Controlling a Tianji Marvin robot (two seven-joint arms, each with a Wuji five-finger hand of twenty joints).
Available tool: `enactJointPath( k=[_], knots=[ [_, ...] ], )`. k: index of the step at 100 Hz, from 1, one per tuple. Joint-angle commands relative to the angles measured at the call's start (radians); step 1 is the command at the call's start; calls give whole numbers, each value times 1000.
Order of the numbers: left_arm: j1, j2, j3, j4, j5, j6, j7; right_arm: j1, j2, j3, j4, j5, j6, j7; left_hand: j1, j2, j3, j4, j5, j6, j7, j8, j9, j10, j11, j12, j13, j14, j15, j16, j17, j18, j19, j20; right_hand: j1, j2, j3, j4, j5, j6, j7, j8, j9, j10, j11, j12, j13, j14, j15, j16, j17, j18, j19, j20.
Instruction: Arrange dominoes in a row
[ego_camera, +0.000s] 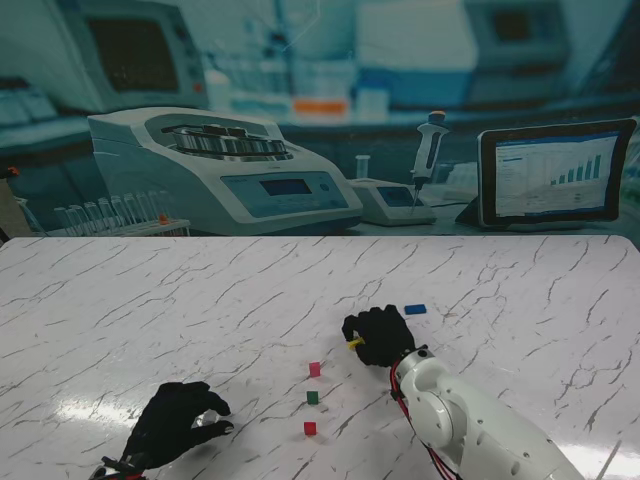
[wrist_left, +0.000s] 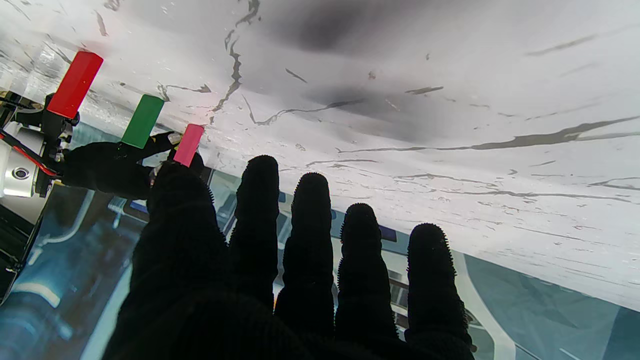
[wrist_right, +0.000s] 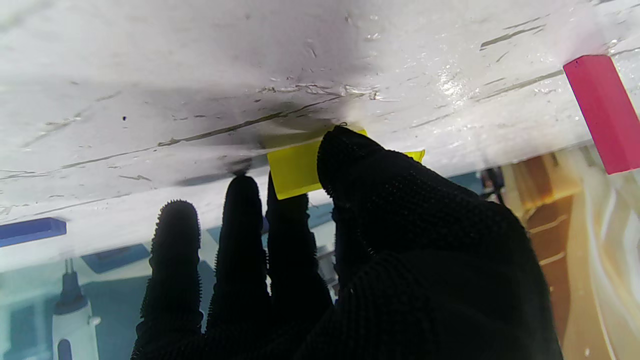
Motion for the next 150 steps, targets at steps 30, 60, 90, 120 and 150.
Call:
enactJointPath(
  k=[30, 60, 90, 120, 150],
  knots=[
    [6, -5, 2, 3, -2, -18, -6, -8, 1, -18, 18, -11, 9, 5, 23, -19, -19, -19, 12, -32, 18, -8, 19, -21, 18, 20, 24, -22, 11, 12, 2, 9, 34, 17, -45, 48, -50, 50, 80, -37, 82, -10, 7, -5, -31, -43, 27, 39, 13, 6, -21, 35, -21, 9],
    [6, -6, 2, 4, -7, -19, -7, -4, -3, -22, 29, -31, 8, -42, 10, -10, -19, -16, 13, -23, 17, -10, 17, -16, 17, 20, 23, -18, 11, 12, 1, 10, 34, 17, -104, 14, 3, 105, 98, -101, 85, 1, -35, -12, -59, -73, 7, 34, -8, -4, -41, 27, -41, 19],
    [5, -5, 1, 4, -4, -20, -7, -13, -5, -12, 12, -54, 21, -78, 2, -6, -15, -14, 15, -20, 12, -8, 16, -16, 16, 19, 22, -19, 10, 13, 0, 10, 34, 17, -141, -30, 54, 125, 122, -147, 79, 10, -104, -8, -74, -87, -48, 29, -36, -19, -74, 18, -55, 30],
    [6, -4, -1, 3, 1, -21, -7, -30, -3, 6, -35, -70, 37, -73, -2, -5, -14, -12, 14, -19, 8, -6, 16, -16, 15, 19, 21, -19, 9, 13, -1, 11, 32, 16, -151, -48, 68, 123, 135, -149, 73, 5, -160, 3, -77, -92, -110, 27, -48, -29, -103, 6, -50, 35],
    [5, -4, 0, 4, 3, -22, -5, -49, -6, 22, -61, -71, 32, -90, -3, -6, -13, -13, 15, -21, 7, -5, 17, -17, 16, 19, 22, -19, 9, 13, -1, 14, 33, 17, -150, -77, 91, 93, 158, -142, 73, -25, -115, -54, 114, 77, -98, -2, 115, 36, -94, -29, 23, 48]
  ],
)
